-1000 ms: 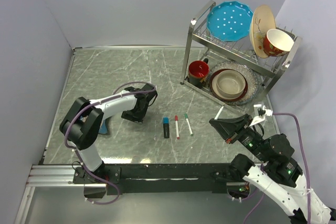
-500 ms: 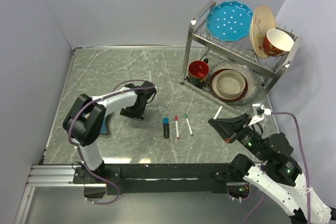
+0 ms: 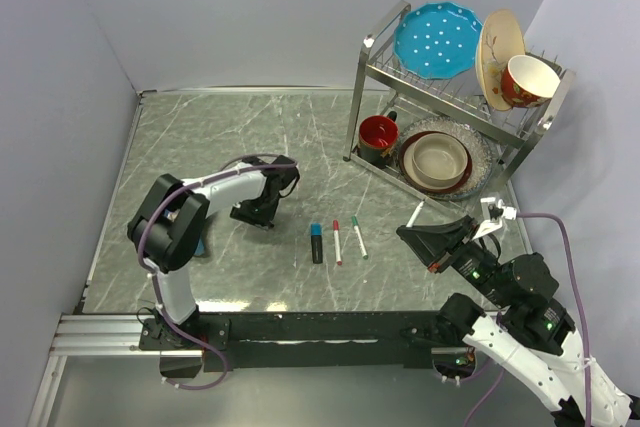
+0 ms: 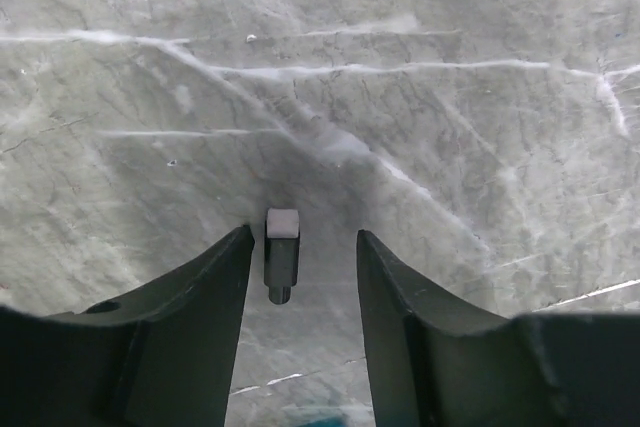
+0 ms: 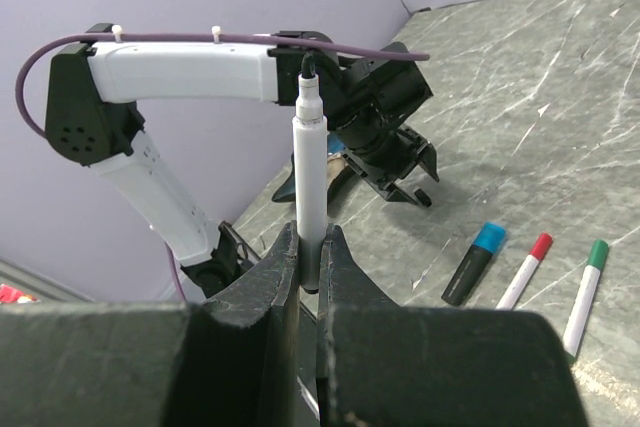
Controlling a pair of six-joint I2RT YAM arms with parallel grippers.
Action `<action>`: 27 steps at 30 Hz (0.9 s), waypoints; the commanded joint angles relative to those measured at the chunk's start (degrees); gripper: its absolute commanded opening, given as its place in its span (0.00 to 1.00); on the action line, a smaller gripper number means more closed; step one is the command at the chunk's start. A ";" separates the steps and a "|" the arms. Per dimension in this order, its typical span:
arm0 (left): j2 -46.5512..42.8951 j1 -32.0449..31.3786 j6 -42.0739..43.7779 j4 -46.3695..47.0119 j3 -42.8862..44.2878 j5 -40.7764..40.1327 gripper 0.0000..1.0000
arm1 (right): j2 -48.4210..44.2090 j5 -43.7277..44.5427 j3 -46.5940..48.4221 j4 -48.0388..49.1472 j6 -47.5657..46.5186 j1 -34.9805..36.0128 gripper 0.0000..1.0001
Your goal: Insert the pens into the pen caps
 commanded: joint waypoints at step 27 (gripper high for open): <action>-5.06 -0.79 3.06 -8.84 4.42 -0.56 0.01 | 5.85 -4.96 -0.01 5.96 1.40 0.38 0.00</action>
